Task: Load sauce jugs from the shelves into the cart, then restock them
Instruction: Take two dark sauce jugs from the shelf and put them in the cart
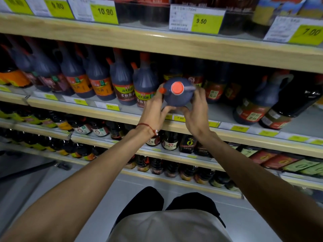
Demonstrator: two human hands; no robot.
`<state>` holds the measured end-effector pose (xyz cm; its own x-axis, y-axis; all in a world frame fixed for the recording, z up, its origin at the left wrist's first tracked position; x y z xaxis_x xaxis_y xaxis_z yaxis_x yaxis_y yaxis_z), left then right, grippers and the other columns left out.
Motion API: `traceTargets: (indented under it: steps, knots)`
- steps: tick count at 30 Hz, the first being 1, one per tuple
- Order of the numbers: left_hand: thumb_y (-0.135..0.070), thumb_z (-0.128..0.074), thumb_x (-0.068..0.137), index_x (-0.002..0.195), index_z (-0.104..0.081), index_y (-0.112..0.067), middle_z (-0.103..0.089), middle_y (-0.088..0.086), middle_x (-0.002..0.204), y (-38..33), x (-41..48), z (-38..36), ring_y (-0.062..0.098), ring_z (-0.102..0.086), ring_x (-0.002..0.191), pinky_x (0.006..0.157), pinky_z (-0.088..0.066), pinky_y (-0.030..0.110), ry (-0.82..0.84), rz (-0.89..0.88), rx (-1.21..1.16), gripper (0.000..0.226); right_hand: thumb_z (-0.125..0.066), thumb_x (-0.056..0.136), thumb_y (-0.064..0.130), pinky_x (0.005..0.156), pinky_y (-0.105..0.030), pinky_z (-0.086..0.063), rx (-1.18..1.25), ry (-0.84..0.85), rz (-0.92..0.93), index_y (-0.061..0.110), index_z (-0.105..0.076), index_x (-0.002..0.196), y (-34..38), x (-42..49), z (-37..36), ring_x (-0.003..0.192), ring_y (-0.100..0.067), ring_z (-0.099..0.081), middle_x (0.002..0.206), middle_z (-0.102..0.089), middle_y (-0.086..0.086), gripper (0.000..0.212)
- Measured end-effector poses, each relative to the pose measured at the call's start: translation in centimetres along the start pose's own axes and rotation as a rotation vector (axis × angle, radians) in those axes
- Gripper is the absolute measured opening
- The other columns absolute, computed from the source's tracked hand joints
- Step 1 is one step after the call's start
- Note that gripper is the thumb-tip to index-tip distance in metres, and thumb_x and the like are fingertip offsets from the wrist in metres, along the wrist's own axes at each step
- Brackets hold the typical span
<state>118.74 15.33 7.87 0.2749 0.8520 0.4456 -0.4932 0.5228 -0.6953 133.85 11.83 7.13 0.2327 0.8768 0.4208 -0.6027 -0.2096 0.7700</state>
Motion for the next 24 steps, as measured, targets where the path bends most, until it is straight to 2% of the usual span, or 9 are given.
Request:
traceTargets:
  steps: [3,5,8,10,13,17,20,24]
  knots:
    - [-0.011,-0.073,0.089,0.149,-0.033,-0.003,-0.063,0.015,0.132,1.0,0.7,-0.8,0.028,-0.058,0.122,0.097,-0.044,0.022,-0.020,0.033,0.036,0.073,-0.080,0.080,0.004,0.108,-0.040,-0.050,-0.008,0.008,-0.020,0.006,-0.046,0.147,-0.9,1.3,-1.0,0.129,-0.020,-0.052,0.143,-0.048,-0.011,0.075]
    - [-0.009,-0.072,0.089,0.153,-0.030,-0.002,-0.062,0.016,0.133,1.4,1.1,-1.0,0.030,-0.058,0.123,0.094,-0.039,0.017,-0.035,0.041,0.047,0.077,-0.083,0.078,0.007,0.104,-0.044,-0.052,-0.030,0.023,-0.023,0.004,-0.046,0.145,-1.7,2.1,-1.8,0.127,-0.023,-0.055,0.140,-0.051,-0.012,0.077]
    - [-0.012,-0.071,0.091,0.157,-0.021,-0.002,-0.056,0.018,0.141,1.9,1.5,-1.5,0.033,-0.055,0.126,0.098,-0.039,0.021,-0.034,0.037,0.107,0.083,-0.087,0.074,0.014,0.099,-0.051,-0.055,-0.049,0.070,-0.091,0.006,-0.047,0.140,-3.1,2.8,-2.8,0.126,-0.030,-0.057,0.137,-0.053,-0.013,0.078]
    - [-0.016,-0.070,0.092,0.157,-0.020,-0.001,-0.054,0.018,0.144,2.0,1.6,-1.8,0.034,-0.055,0.128,0.101,-0.040,0.027,-0.044,0.022,0.164,0.083,-0.088,0.073,0.017,0.097,-0.052,-0.056,-0.044,0.084,-0.109,0.007,-0.049,0.136,-3.9,3.0,-3.0,0.124,-0.030,-0.058,0.134,-0.054,-0.011,0.074]
    - [-0.020,-0.070,0.092,0.155,-0.027,-0.001,-0.060,0.019,0.137,1.9,1.3,-1.7,0.032,-0.059,0.123,0.099,-0.041,0.026,-0.093,0.009,0.173,0.078,-0.089,0.072,0.021,0.096,-0.049,-0.057,-0.031,0.101,-0.114,0.013,-0.051,0.132,-4.4,3.4,-3.1,0.122,-0.026,-0.060,0.132,-0.056,-0.009,0.071]
    - [-0.034,-0.072,0.090,0.150,-0.043,-0.009,-0.073,0.012,0.116,2.5,1.2,-1.5,0.021,-0.068,0.107,0.095,-0.051,0.028,-0.190,0.027,0.157,0.071,-0.084,0.066,0.043,0.098,-0.046,-0.058,0.049,0.120,-0.121,0.027,-0.050,0.135,-5.3,4.1,-3.4,0.126,-0.020,-0.062,0.138,-0.059,-0.003,0.079]
    - [-0.033,-0.074,0.088,0.142,-0.054,-0.013,-0.075,0.010,0.109,2.8,1.5,-1.8,0.019,-0.071,0.101,0.093,-0.055,0.032,-0.249,0.089,0.091,0.062,-0.086,0.069,0.040,0.097,-0.042,-0.059,0.085,0.112,-0.139,0.023,-0.051,0.139,-4.9,4.0,-3.3,0.122,-0.016,-0.066,0.136,-0.064,-0.004,0.081]
    - [-0.018,-0.072,0.088,0.130,-0.066,-0.012,-0.074,0.007,0.115,3.3,1.7,-2.3,0.017,-0.070,0.105,0.094,-0.057,0.039,-0.308,0.187,-0.055,0.043,-0.090,0.074,0.033,0.094,-0.037,-0.060,0.024,0.085,-0.174,0.020,-0.054,0.138,-4.5,4.0,-3.3,0.108,-0.014,-0.071,0.121,-0.072,-0.005,0.074]
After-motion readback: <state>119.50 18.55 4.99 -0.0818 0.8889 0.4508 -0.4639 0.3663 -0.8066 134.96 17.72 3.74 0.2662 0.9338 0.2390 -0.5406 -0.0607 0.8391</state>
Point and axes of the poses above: each hand's wrist, its own x-axis towards the middle knuckle, its own z-axis out of the back of the hand, y = z × x, the point moved 3 cm from there along x, towards the middle knuckle
